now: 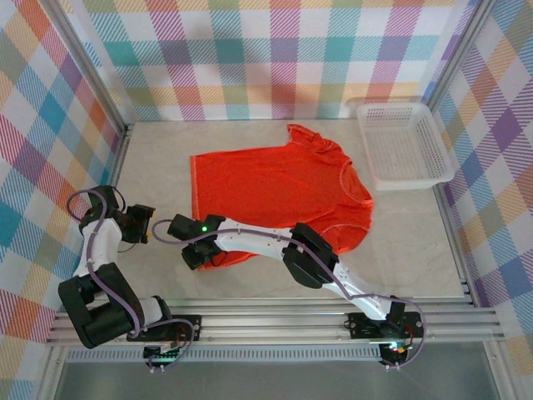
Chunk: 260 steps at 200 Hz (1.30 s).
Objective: Fold the inside-out t-shirt
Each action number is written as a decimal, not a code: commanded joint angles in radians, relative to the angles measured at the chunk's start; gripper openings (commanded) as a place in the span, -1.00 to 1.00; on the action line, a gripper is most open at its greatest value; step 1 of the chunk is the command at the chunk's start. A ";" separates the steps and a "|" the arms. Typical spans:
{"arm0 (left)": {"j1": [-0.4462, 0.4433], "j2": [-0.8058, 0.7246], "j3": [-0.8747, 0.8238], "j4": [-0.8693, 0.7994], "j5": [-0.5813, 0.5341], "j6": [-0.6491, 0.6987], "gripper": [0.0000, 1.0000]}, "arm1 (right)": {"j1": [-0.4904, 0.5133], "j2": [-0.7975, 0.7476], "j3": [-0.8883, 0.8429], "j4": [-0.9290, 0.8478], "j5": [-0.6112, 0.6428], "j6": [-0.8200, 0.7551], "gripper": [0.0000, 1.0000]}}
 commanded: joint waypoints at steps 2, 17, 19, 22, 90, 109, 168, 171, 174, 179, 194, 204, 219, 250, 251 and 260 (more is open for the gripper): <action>0.011 -0.031 -0.006 -0.014 0.006 0.015 0.12 | 0.008 -0.046 -0.001 -0.013 -0.017 0.016 0.13; 0.012 -0.033 -0.009 -0.014 0.004 0.018 0.11 | 0.008 -0.043 -0.003 -0.017 -0.011 0.015 0.10; 0.012 -0.033 -0.009 -0.014 0.004 0.017 0.11 | 0.008 -0.043 -0.003 -0.017 -0.011 0.016 0.09; 0.012 -0.033 -0.010 -0.014 0.004 0.017 0.11 | 0.008 -0.042 -0.005 -0.018 -0.010 0.015 0.08; 0.011 -0.041 -0.004 -0.022 0.001 0.022 0.08 | 0.007 -0.027 -0.004 -0.041 0.019 0.027 -0.66; 0.011 -0.040 -0.004 -0.025 -0.001 0.023 0.07 | 0.008 -0.038 0.000 -0.046 0.036 0.025 -0.91; 0.011 -0.042 0.000 -0.034 -0.010 0.037 0.06 | 0.002 -0.149 -0.027 -0.042 0.095 0.009 -1.00; 0.012 -0.042 0.000 -0.033 -0.010 0.037 0.06 | 0.001 -0.158 -0.033 -0.041 0.098 0.010 -1.00; 0.011 -0.042 0.000 -0.033 -0.010 0.038 0.06 | -0.001 -0.168 -0.038 -0.039 0.102 0.011 -1.00; 0.011 -0.042 0.000 -0.033 -0.009 0.036 0.06 | -0.004 -0.185 -0.054 -0.034 0.105 0.011 -1.00; 0.011 -0.042 -0.003 -0.028 -0.002 0.035 0.05 | -0.016 -0.245 -0.118 -0.007 0.112 0.016 -1.00; 0.013 -0.042 -0.005 -0.025 0.005 0.039 0.05 | -0.027 -0.284 -0.172 0.016 0.116 0.023 -1.00; 0.011 -0.043 -0.014 -0.018 0.027 0.048 0.05 | -0.055 -0.362 -0.286 0.060 0.126 0.042 -1.00; -0.019 -0.031 -0.067 0.054 0.138 0.063 0.15 | -0.122 -0.535 -0.571 0.153 0.168 0.108 -1.00; -0.022 -0.029 -0.069 0.056 0.140 0.065 0.16 | -0.125 -0.541 -0.580 0.156 0.168 0.112 -1.00; -0.057 -0.015 -0.077 0.072 0.153 0.075 0.26 | -0.149 -0.596 -0.673 0.191 0.172 0.140 -1.00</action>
